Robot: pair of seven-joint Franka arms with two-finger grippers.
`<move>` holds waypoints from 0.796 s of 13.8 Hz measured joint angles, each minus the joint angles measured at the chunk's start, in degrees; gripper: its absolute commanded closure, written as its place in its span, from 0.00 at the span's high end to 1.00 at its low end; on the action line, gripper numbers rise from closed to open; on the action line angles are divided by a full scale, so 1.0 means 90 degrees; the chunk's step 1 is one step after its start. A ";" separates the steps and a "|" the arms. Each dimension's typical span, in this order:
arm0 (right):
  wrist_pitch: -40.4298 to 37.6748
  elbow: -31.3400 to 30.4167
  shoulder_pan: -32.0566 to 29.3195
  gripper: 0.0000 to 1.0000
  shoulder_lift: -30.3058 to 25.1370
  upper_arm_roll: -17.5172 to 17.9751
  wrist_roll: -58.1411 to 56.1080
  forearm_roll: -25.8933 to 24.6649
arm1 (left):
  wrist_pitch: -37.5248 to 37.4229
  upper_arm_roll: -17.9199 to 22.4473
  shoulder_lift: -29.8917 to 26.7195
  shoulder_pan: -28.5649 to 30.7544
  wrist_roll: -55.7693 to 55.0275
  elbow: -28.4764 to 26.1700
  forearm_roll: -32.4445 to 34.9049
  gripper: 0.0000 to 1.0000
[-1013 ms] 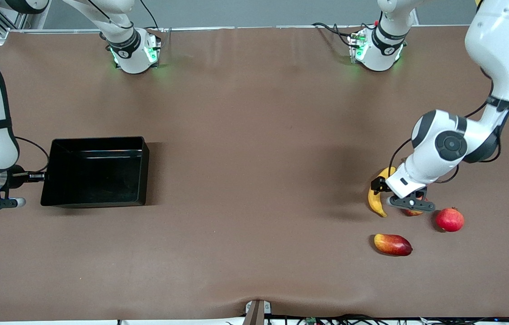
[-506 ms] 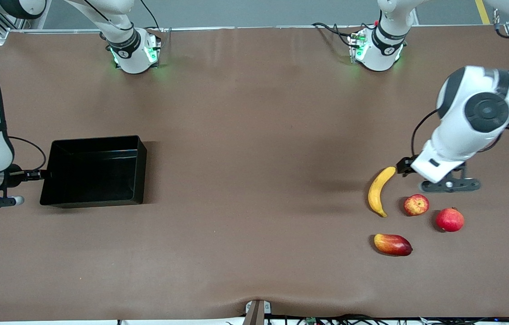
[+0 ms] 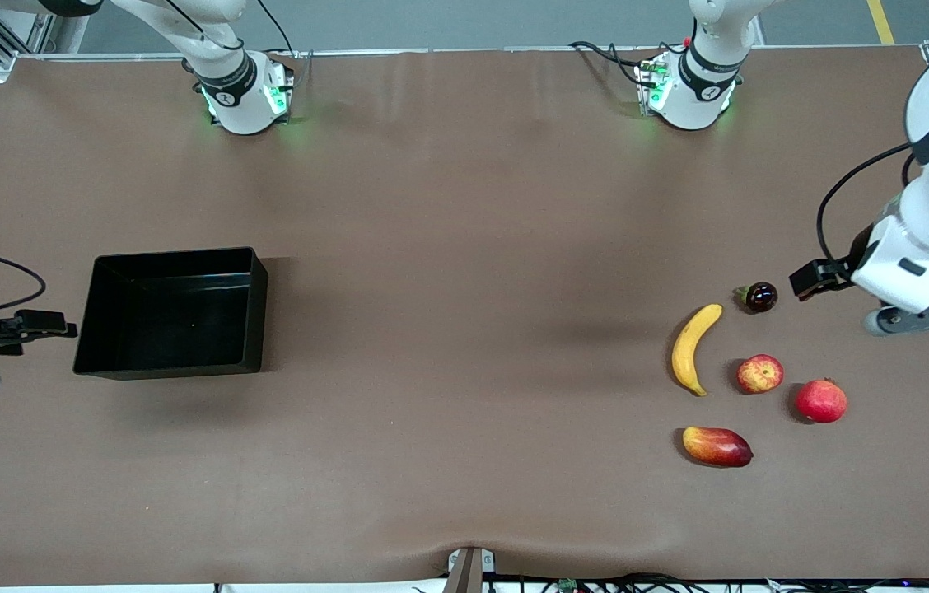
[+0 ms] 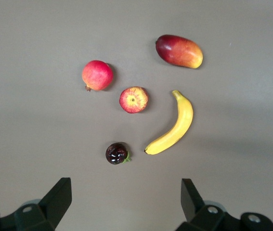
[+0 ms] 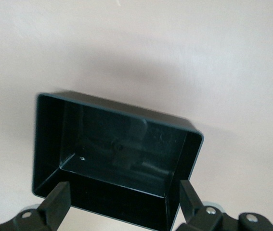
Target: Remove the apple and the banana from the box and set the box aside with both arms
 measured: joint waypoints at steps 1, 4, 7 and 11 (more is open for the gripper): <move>-0.0049 0.0206 0.0075 1.00 -0.0075 -0.0001 0.0000 -0.0007 | -0.0112 -0.0001 -0.0104 -0.0003 0.0000 0.0044 -0.0018 1.00; -0.0448 0.0479 0.0393 1.00 -0.0707 0.0004 0.0128 -0.0233 | -0.0393 -0.0001 -0.0496 0.0007 0.0001 0.0071 -0.0218 1.00; -0.1285 0.0426 0.0688 1.00 -0.1428 0.0010 0.0844 -0.0499 | -0.0591 0.0212 -0.0888 0.0043 0.0477 0.0070 -0.0721 1.00; -0.1369 -0.0400 0.0635 1.00 -0.2081 -0.0069 0.1805 -0.0524 | -0.1074 0.1548 -0.1254 -0.0811 0.0841 0.0049 -0.1477 1.00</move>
